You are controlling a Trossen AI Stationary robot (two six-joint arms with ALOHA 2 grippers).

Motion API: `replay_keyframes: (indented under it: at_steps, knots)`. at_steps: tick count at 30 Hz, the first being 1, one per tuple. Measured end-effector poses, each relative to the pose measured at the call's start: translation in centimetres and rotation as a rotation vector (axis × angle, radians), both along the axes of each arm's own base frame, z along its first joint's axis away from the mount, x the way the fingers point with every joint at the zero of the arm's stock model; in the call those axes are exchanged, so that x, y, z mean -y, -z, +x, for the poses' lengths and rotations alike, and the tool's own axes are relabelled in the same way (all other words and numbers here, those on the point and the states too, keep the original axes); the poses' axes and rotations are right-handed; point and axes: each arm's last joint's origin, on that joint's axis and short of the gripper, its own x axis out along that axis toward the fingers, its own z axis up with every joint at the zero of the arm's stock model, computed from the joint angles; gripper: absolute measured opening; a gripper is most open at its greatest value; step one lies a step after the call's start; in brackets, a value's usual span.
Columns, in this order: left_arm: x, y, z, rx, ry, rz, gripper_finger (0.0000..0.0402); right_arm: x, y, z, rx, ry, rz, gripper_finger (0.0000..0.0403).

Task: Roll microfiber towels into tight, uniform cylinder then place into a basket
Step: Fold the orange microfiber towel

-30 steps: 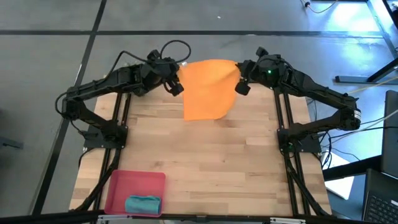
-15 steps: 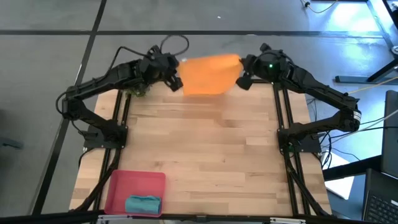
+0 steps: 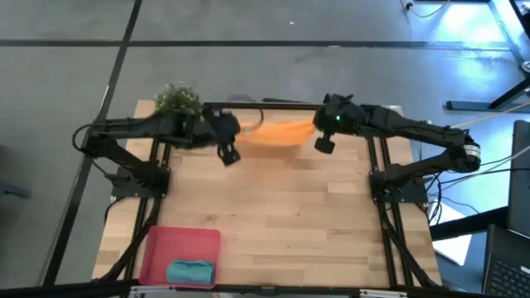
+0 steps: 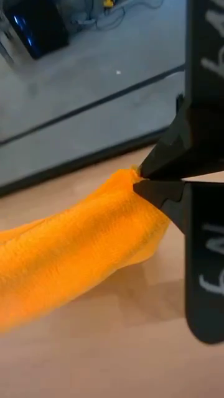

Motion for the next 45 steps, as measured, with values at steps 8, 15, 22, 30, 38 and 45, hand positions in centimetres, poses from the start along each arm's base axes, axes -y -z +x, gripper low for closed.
replay_keyframes:
  at_steps: [8, 15, 22, 30, 38, 45]
  knots:
    - [4.8, 4.7, 0.4, -0.016, 0.026, -0.109, 0.0, -2.6, 2.8, 0.4, -0.04, -0.037, 0.073, 0.0004]
    - [7.9, 9.7, 0.1, 0.004, 0.013, -0.193, 0.0, -5.3, 6.2, 0.4, -0.063, -0.061, 0.144, 0.0004]
    - [10.3, 14.2, -0.6, 0.062, 0.021, -0.301, 0.0, -8.3, 10.2, -0.1, -0.052, -0.112, 0.285, 0.0004]
    - [11.7, 17.9, -1.4, 0.129, 0.047, -0.433, 0.0, -10.9, 13.2, -0.9, -0.01, -0.136, 0.378, 0.0004]
    - [11.1, 19.5, -2.0, 0.109, -0.016, -0.447, 0.0, -11.4, 13.6, -0.7, 0.046, -0.186, 0.363, 0.0004]
    - [9.8, 19.5, -1.6, 0.135, -0.081, -0.405, 0.0, -9.8, 13.3, -0.2, 0.083, -0.167, 0.263, 0.0004]
